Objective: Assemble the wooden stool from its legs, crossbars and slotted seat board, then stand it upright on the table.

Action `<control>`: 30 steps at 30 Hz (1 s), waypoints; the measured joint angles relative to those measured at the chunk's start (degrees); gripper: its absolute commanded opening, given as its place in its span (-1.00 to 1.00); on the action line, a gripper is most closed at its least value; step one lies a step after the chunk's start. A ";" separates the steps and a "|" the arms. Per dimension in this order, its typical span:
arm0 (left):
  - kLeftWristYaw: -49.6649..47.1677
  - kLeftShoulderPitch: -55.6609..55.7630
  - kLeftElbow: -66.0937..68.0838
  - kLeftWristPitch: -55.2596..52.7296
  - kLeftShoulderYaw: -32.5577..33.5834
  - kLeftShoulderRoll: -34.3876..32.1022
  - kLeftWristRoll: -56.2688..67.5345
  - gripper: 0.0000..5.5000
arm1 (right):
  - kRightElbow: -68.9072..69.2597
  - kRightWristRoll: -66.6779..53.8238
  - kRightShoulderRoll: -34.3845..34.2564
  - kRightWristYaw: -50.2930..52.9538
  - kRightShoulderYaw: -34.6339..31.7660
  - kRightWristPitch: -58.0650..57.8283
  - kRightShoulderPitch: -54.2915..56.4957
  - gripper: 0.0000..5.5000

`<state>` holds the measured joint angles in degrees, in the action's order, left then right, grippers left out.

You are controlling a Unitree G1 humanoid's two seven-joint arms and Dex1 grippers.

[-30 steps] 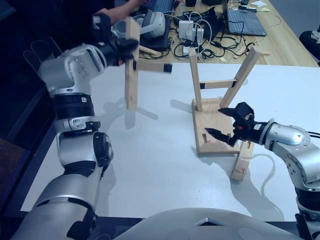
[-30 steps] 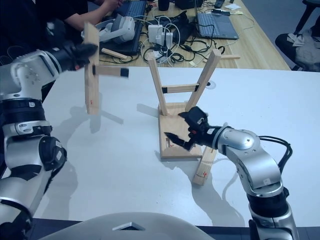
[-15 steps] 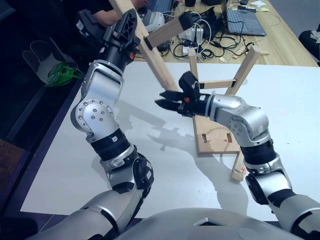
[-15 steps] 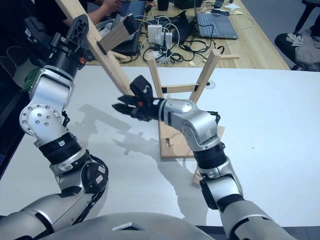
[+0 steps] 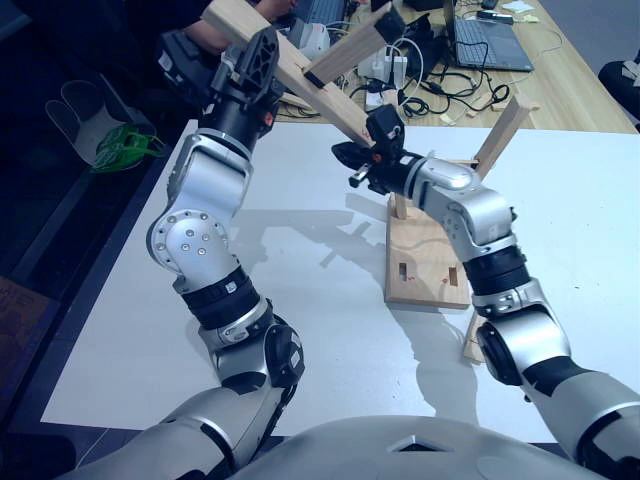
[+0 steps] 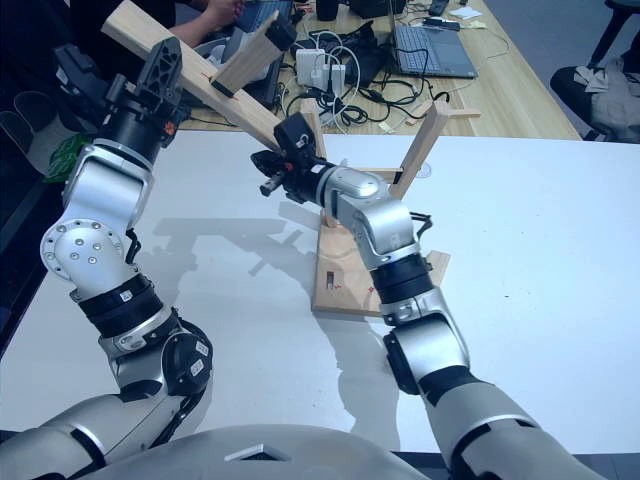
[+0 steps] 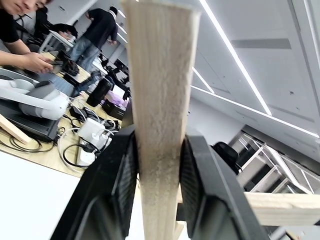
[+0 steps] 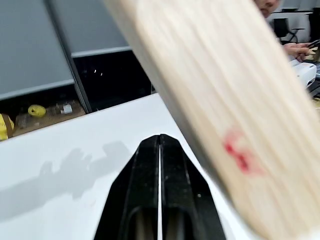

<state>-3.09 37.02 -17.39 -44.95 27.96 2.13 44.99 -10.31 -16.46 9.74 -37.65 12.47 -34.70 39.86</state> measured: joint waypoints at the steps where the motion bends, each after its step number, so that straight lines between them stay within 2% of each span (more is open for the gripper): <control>1: -0.88 0.00 0.24 2.31 0.08 0.05 -0.87 -0.63 | 5.06 -1.58 3.97 -4.72 1.51 -3.18 -3.56 -1.00; 5: -2.81 -0.19 0.96 10.26 -0.62 -0.01 -5.32 -0.63 | 17.95 -2.50 19.15 -13.57 4.08 -9.74 -13.43 -1.00; 8: -3.02 -1.08 1.04 13.21 -1.61 -0.13 -6.79 -0.63 | 24.05 4.26 33.27 -15.53 5.53 -8.70 -20.11 -1.00; 10: -3.37 -2.04 0.84 13.52 -2.24 -0.22 -6.81 -0.63 | 24.73 8.37 37.33 -15.21 7.43 -7.68 -21.80 -1.00; 14: -4.83 -3.05 0.55 14.32 -2.69 -0.43 -6.78 -0.63 | 26.51 11.08 35.02 -15.48 14.94 -11.84 -20.22 -1.00; 21: -5.55 -3.26 0.37 13.67 -3.83 -2.07 -5.27 -0.63 | 16.20 12.45 25.83 -14.30 18.62 -12.54 -12.61 -1.00; 26: -1.32 -6.55 -0.03 6.88 -6.96 -7.35 -3.00 -0.63 | 10.86 12.13 20.90 -12.14 16.19 -9.45 -12.12 -1.00; 30: 1.30 -8.69 -1.18 1.45 -8.91 -9.54 0.57 -0.63 | 7.18 7.89 14.74 -7.61 8.46 -9.61 -14.16 -1.00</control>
<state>-1.80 28.33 -18.57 -43.50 19.05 -7.41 45.56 -3.13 -8.57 24.48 -45.26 20.94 -44.31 25.70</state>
